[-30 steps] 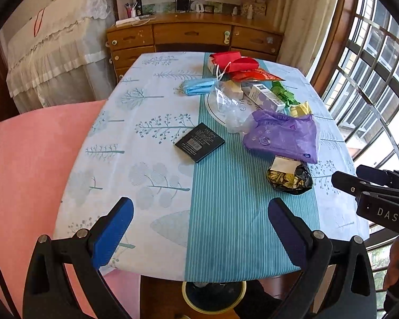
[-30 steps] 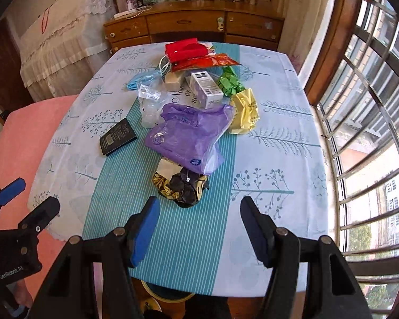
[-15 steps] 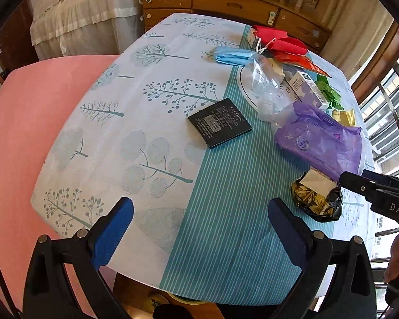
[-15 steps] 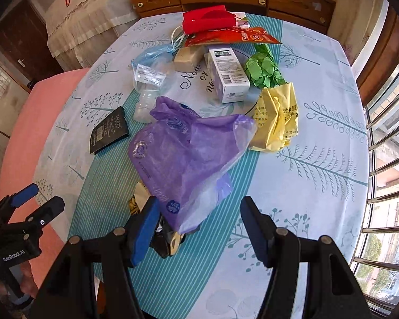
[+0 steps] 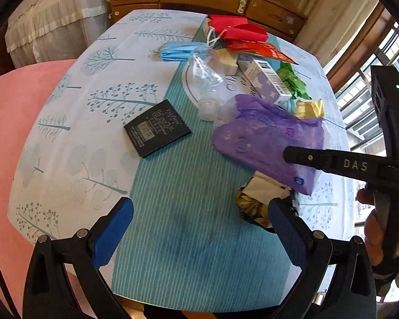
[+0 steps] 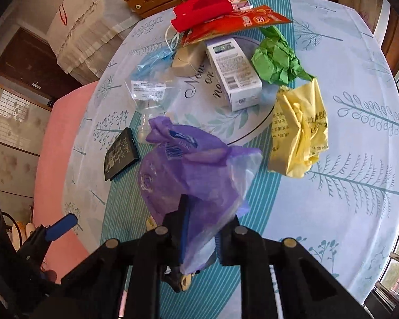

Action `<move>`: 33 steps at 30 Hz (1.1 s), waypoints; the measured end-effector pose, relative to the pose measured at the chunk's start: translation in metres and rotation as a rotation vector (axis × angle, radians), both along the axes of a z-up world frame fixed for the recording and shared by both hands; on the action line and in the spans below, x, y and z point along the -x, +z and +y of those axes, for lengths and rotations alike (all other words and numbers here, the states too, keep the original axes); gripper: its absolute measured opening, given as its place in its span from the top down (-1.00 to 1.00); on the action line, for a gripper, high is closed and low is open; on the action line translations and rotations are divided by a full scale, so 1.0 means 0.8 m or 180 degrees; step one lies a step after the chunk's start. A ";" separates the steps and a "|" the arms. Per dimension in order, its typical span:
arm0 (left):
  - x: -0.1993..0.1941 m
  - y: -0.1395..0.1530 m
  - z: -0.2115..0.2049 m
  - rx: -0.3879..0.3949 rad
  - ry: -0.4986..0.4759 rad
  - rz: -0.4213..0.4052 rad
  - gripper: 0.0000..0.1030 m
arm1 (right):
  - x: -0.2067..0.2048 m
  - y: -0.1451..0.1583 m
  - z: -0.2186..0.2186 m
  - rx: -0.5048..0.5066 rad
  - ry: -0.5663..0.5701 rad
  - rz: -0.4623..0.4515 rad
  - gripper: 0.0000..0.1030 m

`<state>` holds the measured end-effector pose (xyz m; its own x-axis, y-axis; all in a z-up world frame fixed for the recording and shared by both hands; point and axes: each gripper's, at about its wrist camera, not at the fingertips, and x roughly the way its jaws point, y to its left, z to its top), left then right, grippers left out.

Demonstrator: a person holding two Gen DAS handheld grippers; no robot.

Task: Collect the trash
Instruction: 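Grasp the purple plastic bag with the right gripper while the left gripper grasps the gold wrapper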

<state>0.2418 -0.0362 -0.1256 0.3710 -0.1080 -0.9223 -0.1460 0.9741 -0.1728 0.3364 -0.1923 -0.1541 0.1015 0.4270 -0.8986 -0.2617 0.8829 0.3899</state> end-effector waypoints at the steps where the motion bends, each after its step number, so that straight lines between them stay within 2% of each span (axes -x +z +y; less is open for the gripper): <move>1: -0.001 0.001 -0.005 0.0067 -0.0040 0.0010 -0.98 | -0.002 0.005 -0.002 -0.0028 0.0001 -0.0037 0.76; 4: -0.008 0.001 -0.022 0.0211 -0.0153 0.0043 -0.98 | -0.012 0.024 -0.012 -0.0070 -0.0029 -0.0197 0.82; 10: -0.031 -0.017 -0.066 0.0273 -0.0340 0.0197 -0.98 | -0.019 0.054 -0.032 -0.0011 -0.0058 -0.0532 0.82; 17: -0.058 -0.054 -0.103 0.0083 -0.0414 0.0435 -0.98 | -0.005 0.051 -0.052 0.0132 -0.0035 -0.0593 0.82; 18: -0.059 -0.058 -0.104 0.0072 -0.0393 0.0454 -0.90 | -0.001 0.051 -0.057 0.0153 -0.0029 -0.0591 0.82; 19: -0.060 -0.060 -0.104 0.0084 -0.0366 0.0476 -0.56 | 0.003 0.049 -0.059 0.0172 -0.0025 -0.0579 0.82; 20: -0.060 -0.064 -0.104 0.0128 -0.0353 0.0514 -0.44 | 0.006 0.048 -0.060 0.0181 -0.0019 -0.0567 0.82; 21: -0.061 -0.067 -0.102 0.0205 -0.0328 0.0551 -0.44 | 0.009 0.047 -0.061 0.0196 -0.0012 -0.0559 0.82; 27: -0.048 -0.054 -0.090 0.0203 -0.0315 0.0415 -0.37 | 0.030 0.048 -0.051 0.0290 0.0075 -0.0557 0.82; 33: -0.024 -0.020 -0.060 0.0171 -0.0358 0.0180 -0.35 | 0.055 0.058 -0.033 0.0423 0.0145 -0.0589 0.86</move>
<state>0.2607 -0.0839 -0.1417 0.3013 -0.1958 -0.9332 -0.0473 0.9744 -0.2197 0.2920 -0.2187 -0.1080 0.2530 0.3139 -0.9151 -0.3586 0.9090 0.2127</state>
